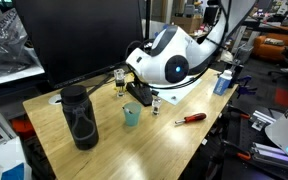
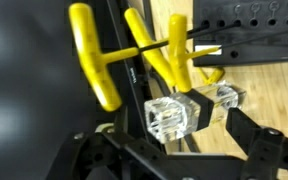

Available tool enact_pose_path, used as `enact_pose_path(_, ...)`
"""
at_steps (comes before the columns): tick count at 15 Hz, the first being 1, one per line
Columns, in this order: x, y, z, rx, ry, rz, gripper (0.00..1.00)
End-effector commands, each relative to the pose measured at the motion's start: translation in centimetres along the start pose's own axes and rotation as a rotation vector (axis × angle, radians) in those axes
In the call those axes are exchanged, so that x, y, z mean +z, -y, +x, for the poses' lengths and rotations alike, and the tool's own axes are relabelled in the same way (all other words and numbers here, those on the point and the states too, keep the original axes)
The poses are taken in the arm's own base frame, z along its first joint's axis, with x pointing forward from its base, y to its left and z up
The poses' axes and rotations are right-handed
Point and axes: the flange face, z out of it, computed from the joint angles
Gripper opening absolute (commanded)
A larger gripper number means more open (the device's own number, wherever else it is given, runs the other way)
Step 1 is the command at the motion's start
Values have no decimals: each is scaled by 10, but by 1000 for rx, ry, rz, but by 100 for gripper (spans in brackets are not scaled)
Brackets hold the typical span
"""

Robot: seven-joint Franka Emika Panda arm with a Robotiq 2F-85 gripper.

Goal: Put the yellow object that's closest to the black rack in it

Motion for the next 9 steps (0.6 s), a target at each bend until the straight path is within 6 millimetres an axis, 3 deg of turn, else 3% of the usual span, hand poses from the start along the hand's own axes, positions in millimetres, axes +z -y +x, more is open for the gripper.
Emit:
enact_pose_path(1, -42, -39, -12, 33, 8, -71, 100)
enact_pose_path(4, -62, -62, -19, 51, 6, -114, 100)
enact_pose_path(9, -92, -66, -30, 170, 16, 50, 100)
